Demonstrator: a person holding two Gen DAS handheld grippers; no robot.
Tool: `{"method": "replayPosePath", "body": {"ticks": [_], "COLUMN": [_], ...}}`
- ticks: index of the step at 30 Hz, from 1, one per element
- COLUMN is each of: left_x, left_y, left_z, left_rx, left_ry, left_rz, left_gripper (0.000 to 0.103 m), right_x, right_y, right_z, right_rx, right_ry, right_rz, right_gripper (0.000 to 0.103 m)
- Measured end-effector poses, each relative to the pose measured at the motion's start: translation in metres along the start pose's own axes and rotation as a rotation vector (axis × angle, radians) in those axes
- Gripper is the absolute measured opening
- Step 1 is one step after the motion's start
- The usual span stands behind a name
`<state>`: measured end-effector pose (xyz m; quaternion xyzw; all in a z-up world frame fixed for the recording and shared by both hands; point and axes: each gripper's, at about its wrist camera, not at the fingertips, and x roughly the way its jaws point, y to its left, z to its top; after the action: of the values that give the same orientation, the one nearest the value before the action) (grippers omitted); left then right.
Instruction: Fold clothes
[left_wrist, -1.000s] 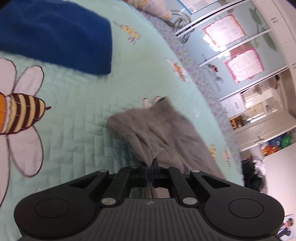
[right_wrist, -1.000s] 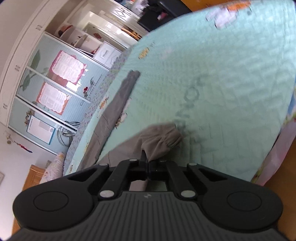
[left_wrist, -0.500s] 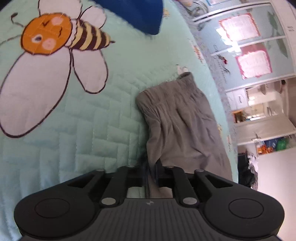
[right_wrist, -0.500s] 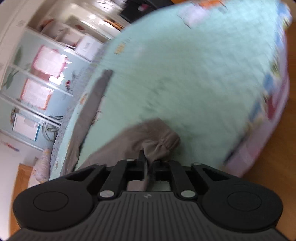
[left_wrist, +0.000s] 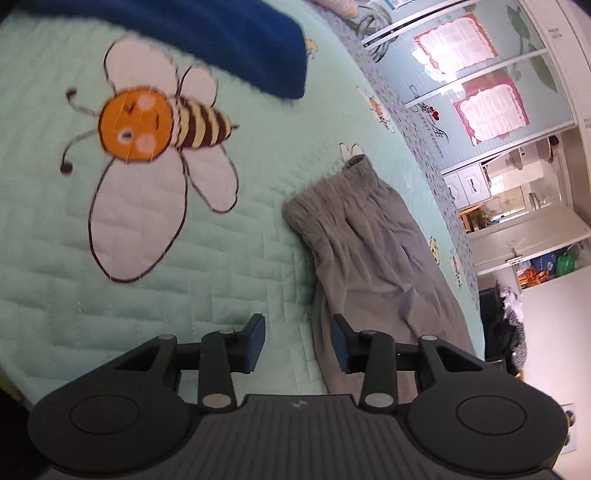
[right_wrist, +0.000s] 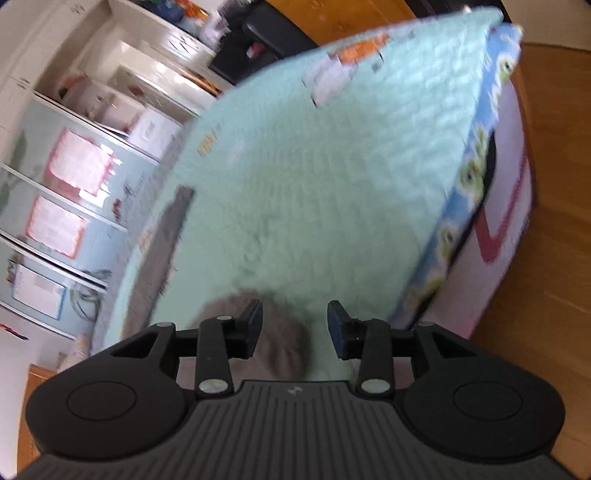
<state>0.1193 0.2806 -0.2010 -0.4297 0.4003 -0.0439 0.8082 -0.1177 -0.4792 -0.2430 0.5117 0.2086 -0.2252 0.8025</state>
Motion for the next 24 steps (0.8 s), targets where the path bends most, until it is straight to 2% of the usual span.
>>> {"method": "replayPosePath", "body": {"ticks": [2,3,8,11,12,13,14,18,19,24], "left_x": [-0.004,-0.006,-0.009,-0.006,-0.005,-0.004,-0.003,0.0,0.001,0.006], "left_y": [-0.009,-0.013,-0.03,-0.034,-0.036,-0.037,-0.039,-0.046,-0.048,-0.055], "left_z": [-0.001,-0.002,-0.011,-0.014,-0.015,-0.016,-0.017,-0.02,-0.02,-0.023], "left_rx": [0.025,0.037,0.074,0.075,0.073,0.072,0.07,0.08,0.081,0.092], "left_ry": [-0.011,-0.017,-0.015,-0.01,-0.01,-0.01,-0.01,-0.012,-0.012,-0.009], "left_rz": [-0.007,-0.012,-0.011,0.004,0.01,0.014,0.019,0.033,0.037,0.033], "left_gripper": [0.041,0.041,0.042,0.043,0.043,0.043,0.044,0.046,0.046,0.047], "right_x": [0.005,0.012,0.057,0.069,0.072,0.075,0.078,0.073,0.07,0.048], "right_y": [0.004,0.005,-0.007,-0.014,-0.016,-0.017,-0.018,-0.016,-0.013,0.013], "right_z": [0.01,0.015,0.025,0.025,0.025,0.025,0.025,0.023,0.026,0.051], "right_rx": [-0.023,-0.045,-0.092,-0.078,-0.073,-0.079,-0.088,-0.129,-0.139,-0.199], "right_ry": [0.004,0.026,0.205,0.244,0.25,0.256,0.262,0.222,0.197,0.02], "right_rz": [0.015,0.039,0.177,0.289,0.317,0.324,0.324,0.337,0.341,0.371], "right_gripper": [0.048,0.055,0.056,0.056,0.048,0.036,0.03,0.022,0.016,0.004]}}
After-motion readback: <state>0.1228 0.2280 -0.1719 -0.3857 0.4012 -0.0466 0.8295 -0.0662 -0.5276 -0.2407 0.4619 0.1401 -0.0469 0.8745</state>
